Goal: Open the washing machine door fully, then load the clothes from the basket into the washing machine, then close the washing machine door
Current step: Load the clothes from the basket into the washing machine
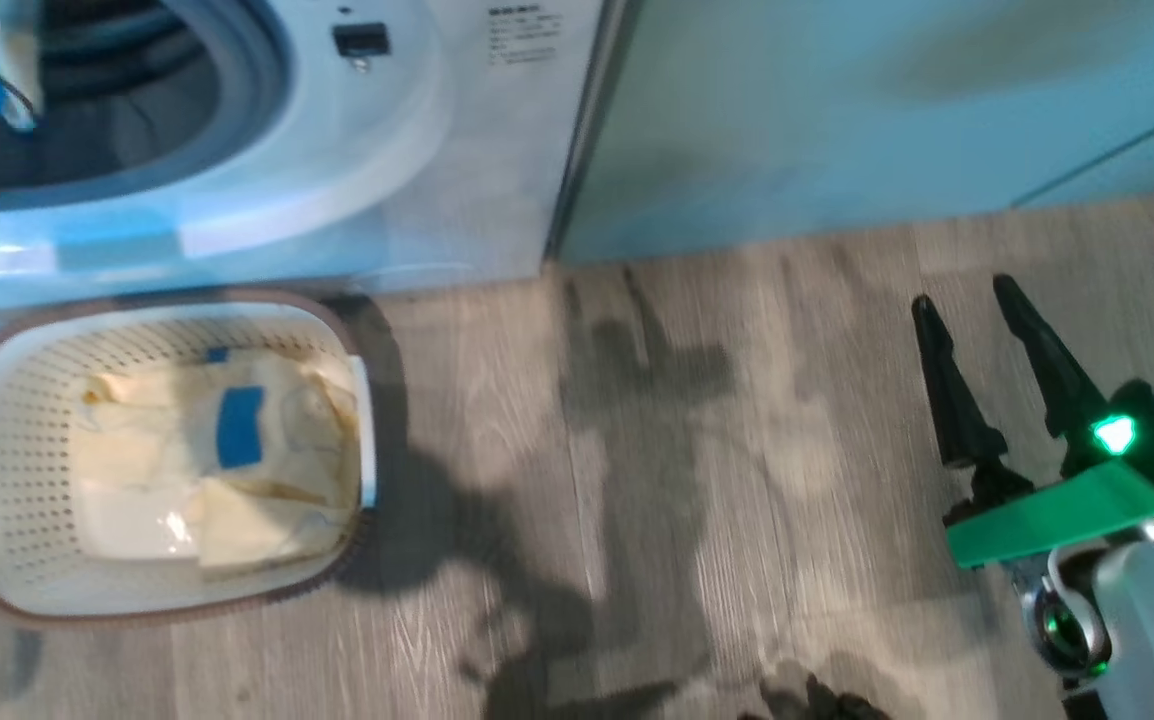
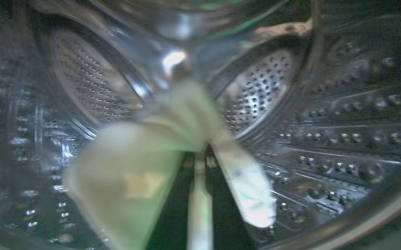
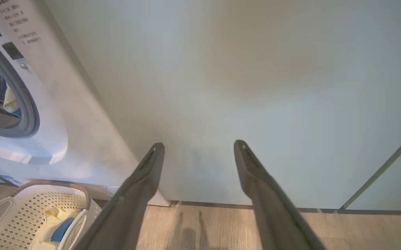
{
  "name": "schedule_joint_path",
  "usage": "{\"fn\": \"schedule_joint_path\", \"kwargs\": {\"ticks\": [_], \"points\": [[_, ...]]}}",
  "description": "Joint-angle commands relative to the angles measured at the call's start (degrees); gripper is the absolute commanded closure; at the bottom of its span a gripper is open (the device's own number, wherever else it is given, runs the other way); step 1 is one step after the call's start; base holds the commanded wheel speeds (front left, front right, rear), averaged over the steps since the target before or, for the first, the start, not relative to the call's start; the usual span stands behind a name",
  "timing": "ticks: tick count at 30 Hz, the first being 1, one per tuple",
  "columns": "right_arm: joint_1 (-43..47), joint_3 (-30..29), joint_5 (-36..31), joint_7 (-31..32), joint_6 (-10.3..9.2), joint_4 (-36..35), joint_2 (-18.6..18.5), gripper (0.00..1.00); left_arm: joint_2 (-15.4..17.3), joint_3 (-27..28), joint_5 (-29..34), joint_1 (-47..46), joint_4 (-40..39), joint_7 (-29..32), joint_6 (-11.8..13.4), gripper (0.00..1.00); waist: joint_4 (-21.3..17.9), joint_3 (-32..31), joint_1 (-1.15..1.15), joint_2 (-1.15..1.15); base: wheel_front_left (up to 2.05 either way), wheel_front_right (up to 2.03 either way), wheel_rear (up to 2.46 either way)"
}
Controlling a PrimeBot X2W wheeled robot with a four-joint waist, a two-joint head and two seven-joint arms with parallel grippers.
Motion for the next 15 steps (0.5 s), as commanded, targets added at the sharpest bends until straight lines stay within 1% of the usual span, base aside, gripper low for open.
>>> {"fn": "schedule_joint_path", "kwargs": {"ticks": [1, 8, 15], "points": [[-0.64, 0.83, 0.56, -0.38, 0.01, -1.71, -0.11, 0.00, 4.09, 1.64, 0.76, -4.56, -0.62, -0.32, 0.44, 1.00, -1.26, 2.33, -0.01, 0.00, 0.00, 0.00, 0.00], [-3.57, 1.20, 0.72, -0.38, 0.01, -2.13, 0.41, 0.00, 4.31, 0.24, 3.05, -13.52, 6.14, -2.54, 0.98, 1.00, -2.85, 7.54, -0.01, 0.00, 0.00, 0.00, 0.00], [-5.24, 1.40, 0.83, -0.38, 0.01, -2.38, 1.02, 0.00, 4.25, -1.19, 5.06, -19.86, 11.25, -5.13, 0.91, 1.00, -3.95, 10.58, -0.01, 0.00, 0.00, 0.00, 0.00]]}}
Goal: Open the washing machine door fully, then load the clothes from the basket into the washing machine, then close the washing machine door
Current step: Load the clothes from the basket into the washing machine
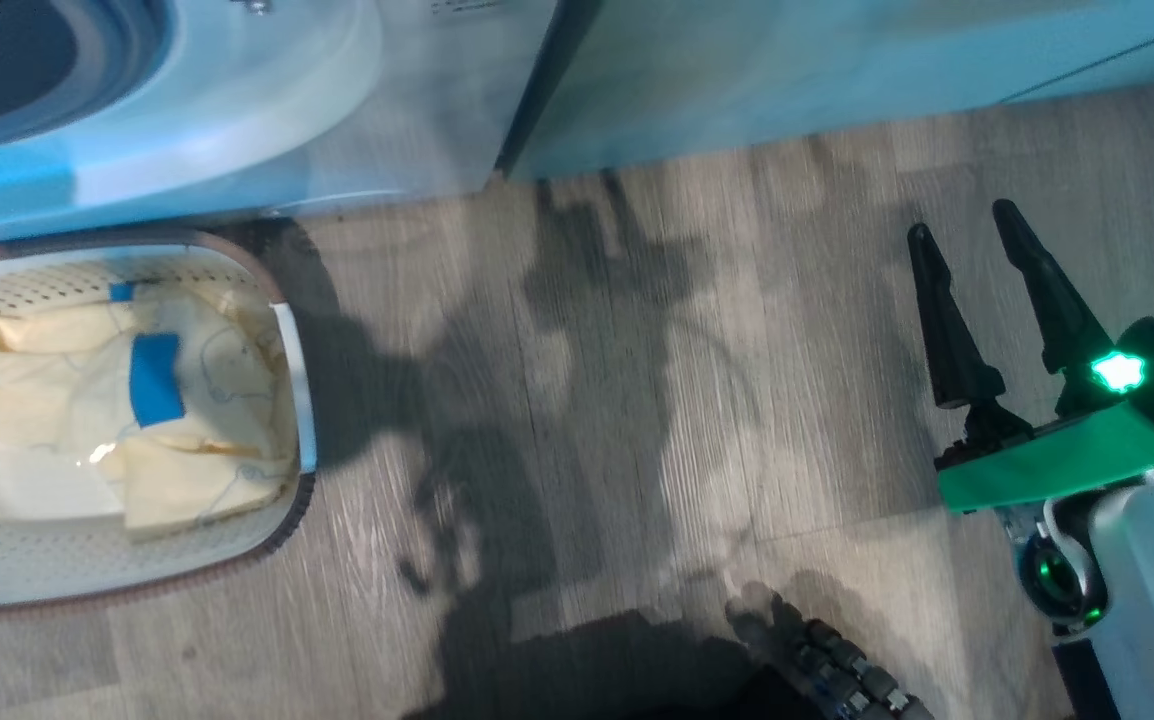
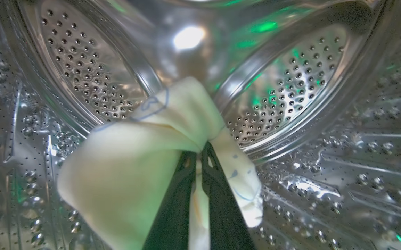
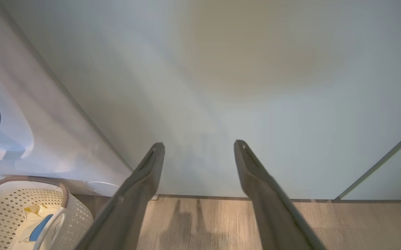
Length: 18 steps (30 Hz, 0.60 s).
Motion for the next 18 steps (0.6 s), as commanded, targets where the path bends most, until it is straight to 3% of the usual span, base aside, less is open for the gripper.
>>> {"fn": "schedule_joint_path", "kwargs": {"ticks": [1, 7, 13, 18], "points": [[-0.01, 0.87, 0.44, -0.37, 0.01, -1.59, -0.17, 0.00, 3.34, 0.65, 0.65, -3.47, -1.29, -0.92, 0.43, 1.00, -0.45, 0.90, -0.01, 0.00, 0.00, 0.00, 0.00], [-0.54, 1.01, 0.42, -0.37, 0.01, -1.58, 0.19, 0.00, 2.95, 1.05, 2.28, -6.66, -2.03, -2.18, 1.21, 1.00, -0.60, 2.18, -0.01, 0.00, 0.00, 0.00, 0.00], [-1.44, 1.16, 0.44, -0.37, 0.01, -1.53, 0.51, 0.00, 3.04, 7.09, 3.33, -5.44, -10.38, -2.24, 2.72, 1.00, -0.96, 3.23, -0.01, 0.00, 0.00, 0.00, 0.00], [-1.40, 1.19, 0.43, -0.37, 0.01, -1.28, 0.69, 0.00, 1.26, 10.21, 3.46, -2.09, -10.62, -2.25, 1.89, 1.00, -0.82, 3.15, -0.01, 0.00, 0.00, 0.00, 0.00]]}}
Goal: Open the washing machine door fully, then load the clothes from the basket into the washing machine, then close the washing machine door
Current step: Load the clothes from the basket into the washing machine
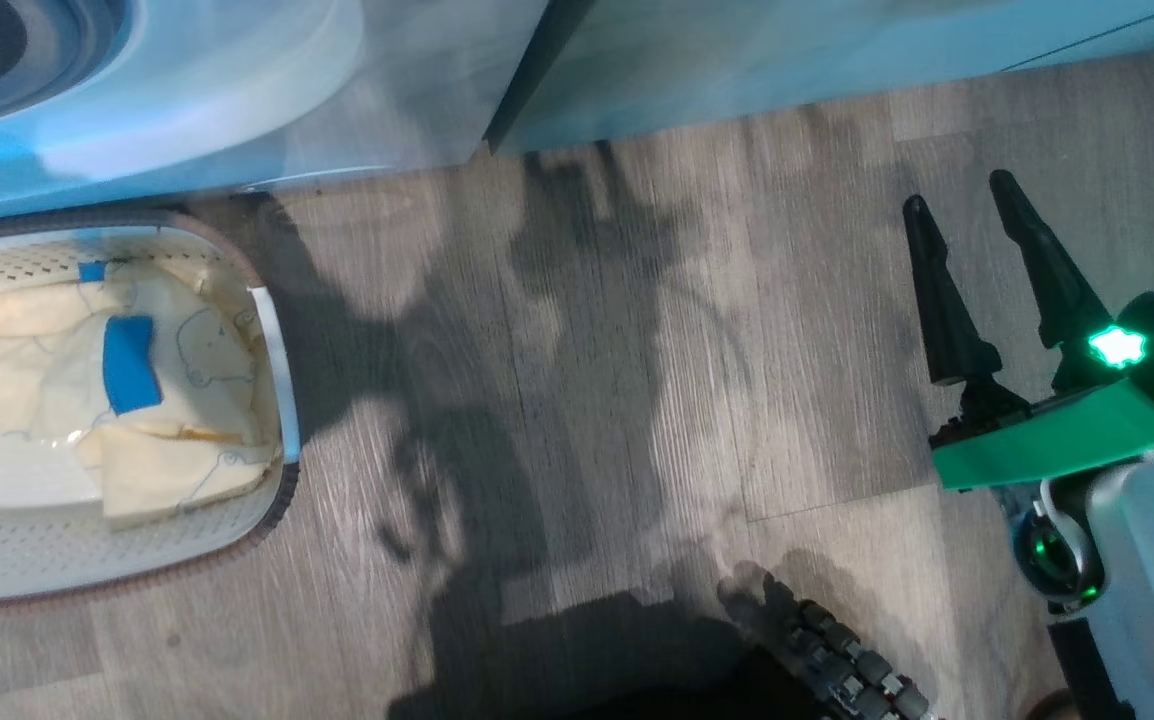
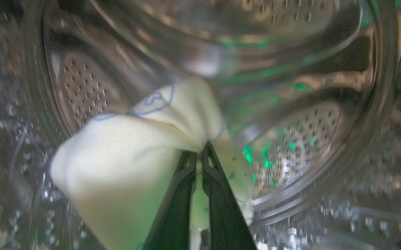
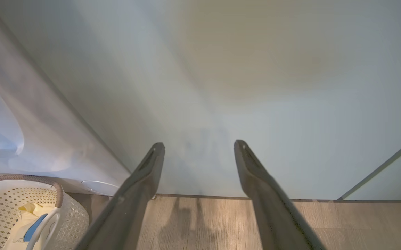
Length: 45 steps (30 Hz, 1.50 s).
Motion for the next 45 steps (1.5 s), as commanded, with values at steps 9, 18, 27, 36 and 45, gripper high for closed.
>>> {"fn": "schedule_joint_path", "kwargs": {"ticks": [9, 18, 27, 36, 45], "points": [[1.09, 0.77, 0.49, -0.37, 0.01, -0.98, 0.24, 0.00, 0.37, -0.32, 0.68, 2.76, 6.64, -0.26, -1.78, 0.00, 0.22, -0.89, 0.01, 0.00, 0.00, 0.00, 0.00], [2.30, 0.32, 0.33, -0.37, 0.01, -0.65, 0.01, 0.00, -1.98, -3.62, -1.33, 5.71, 13.82, 0.51, -2.72, 0.00, 0.98, -4.35, 0.01, 0.00, 0.00, 0.00, 0.00], [5.27, -0.49, 0.10, -0.37, 0.01, -0.04, -0.59, 0.00, -3.86, -8.78, -7.13, 14.63, 11.03, 0.22, -2.79, 0.00, 2.67, -10.93, 0.01, 0.00, 0.00, 0.00, 0.00], [9.69, -1.43, -0.14, -0.37, 0.01, 0.72, -1.67, 0.00, -3.52, -12.88, -10.98, 27.35, 5.70, -0.21, -2.79, 0.00, 4.59, -19.83, 0.01, 0.00, 0.00, 0.00, 0.00], [14.81, -3.42, -0.47, -0.37, 0.01, 0.90, -2.89, 0.00, -4.71, -8.40, -8.15, 44.75, -6.07, -0.26, -2.54, 0.00, 6.87, -28.80, 0.01, 0.00, 0.00, 0.00, 0.00]]}}
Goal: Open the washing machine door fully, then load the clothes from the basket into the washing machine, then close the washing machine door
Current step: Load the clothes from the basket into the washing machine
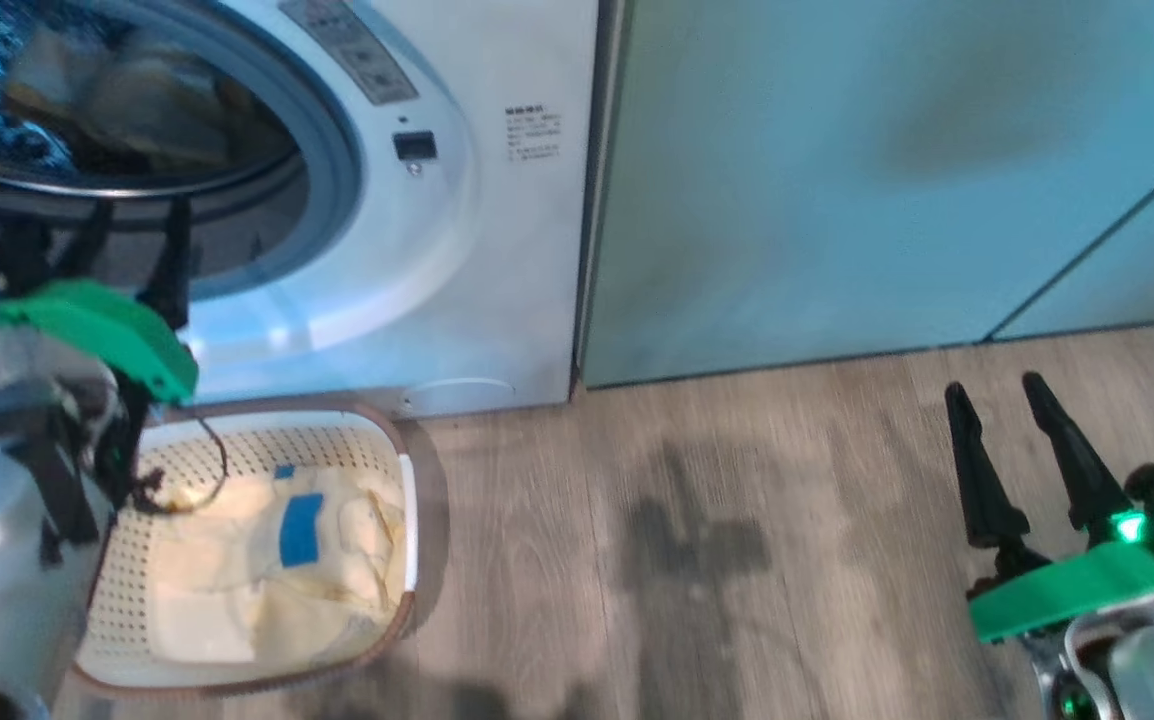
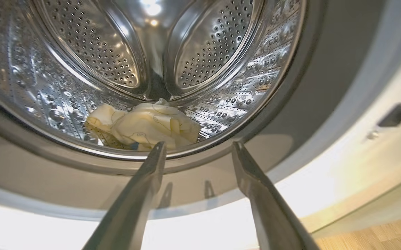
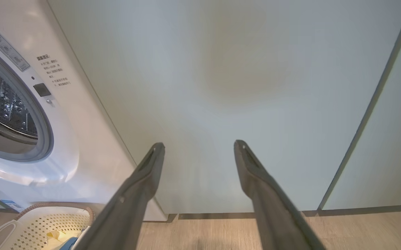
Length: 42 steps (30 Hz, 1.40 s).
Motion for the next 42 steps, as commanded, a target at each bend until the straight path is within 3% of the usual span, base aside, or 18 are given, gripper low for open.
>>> {"fn": "schedule_joint_path", "kwargs": {"ticks": [1, 18, 42], "points": [[0.73, 0.46, -0.43, -0.38, 0.01, -1.48, -0.90, 0.00, 1.88, 3.45, 1.04, 1.29, -3.70, -0.51, 0.32, 0.00, 1.30, -2.77, 0.01, -0.01, 0.00, 0.00, 0.00], [6.98, -1.75, -0.68, -0.38, 0.01, -0.94, -1.27, 0.00, -5.98, 16.22, 6.50, 26.03, -19.80, -0.52, 0.36, 0.00, 3.90, -11.56, 0.01, -0.01, 0.00, 0.00, 0.00], [8.79, -2.74, -1.26, -0.38, 0.01, -1.32, -0.65, 0.00, -10.57, 21.29, 12.43, 35.97, -27.10, -0.52, -0.03, 0.00, 4.35, -14.44, 0.01, -0.01, 0.00, 0.00, 0.00]]}}
